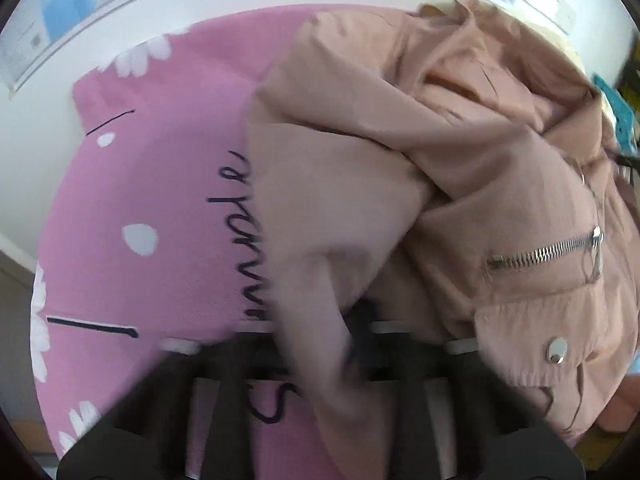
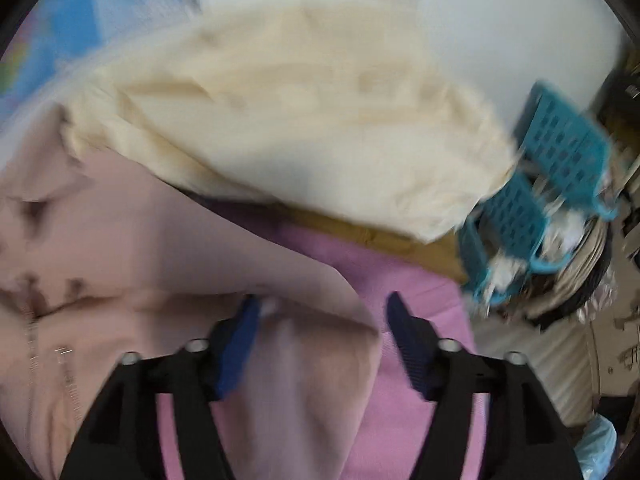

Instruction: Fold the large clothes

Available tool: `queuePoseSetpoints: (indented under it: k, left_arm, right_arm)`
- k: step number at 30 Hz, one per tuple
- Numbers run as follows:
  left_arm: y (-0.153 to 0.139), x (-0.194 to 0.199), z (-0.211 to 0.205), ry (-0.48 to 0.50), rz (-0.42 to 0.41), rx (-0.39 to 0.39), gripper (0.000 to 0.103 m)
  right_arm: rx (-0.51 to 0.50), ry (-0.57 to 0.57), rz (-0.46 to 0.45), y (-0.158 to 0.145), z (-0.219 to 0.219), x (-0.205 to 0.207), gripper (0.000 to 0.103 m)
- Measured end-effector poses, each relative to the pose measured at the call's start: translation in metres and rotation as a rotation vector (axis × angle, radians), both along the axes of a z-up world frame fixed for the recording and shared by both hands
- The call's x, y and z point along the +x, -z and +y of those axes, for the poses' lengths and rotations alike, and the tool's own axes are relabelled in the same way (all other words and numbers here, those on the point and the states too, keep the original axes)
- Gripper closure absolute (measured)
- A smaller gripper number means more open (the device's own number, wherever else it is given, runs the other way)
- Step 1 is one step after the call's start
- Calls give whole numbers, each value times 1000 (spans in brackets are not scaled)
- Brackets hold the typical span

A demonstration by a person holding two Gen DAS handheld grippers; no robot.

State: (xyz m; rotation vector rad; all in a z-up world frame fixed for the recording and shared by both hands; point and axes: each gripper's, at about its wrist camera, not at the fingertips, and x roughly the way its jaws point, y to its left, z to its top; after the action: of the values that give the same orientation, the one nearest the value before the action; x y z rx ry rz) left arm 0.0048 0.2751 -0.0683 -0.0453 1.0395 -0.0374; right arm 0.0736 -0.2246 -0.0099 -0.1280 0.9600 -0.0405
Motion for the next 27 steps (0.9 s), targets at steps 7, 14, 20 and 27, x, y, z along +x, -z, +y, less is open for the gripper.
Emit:
queuePoseSetpoints:
  k: [7, 14, 20, 27]
  left_arm:
    - [-81, -38, 33, -84, -244, -75, 99]
    - [-167, -102, 85, -194, -463, -77, 94]
    - [-122, -54, 83, -303, -204, 338, 43]
    - [-158, 1, 48, -122, -330, 123, 29]
  right_arm:
    - [152, -327, -253, -73, 77, -71, 22]
    - [163, -499, -233, -60, 153, -39, 25]
    - [75, -560, -142, -35, 208, 6, 28]
    - [-32, -578, -94, -36, 249, 59, 25]
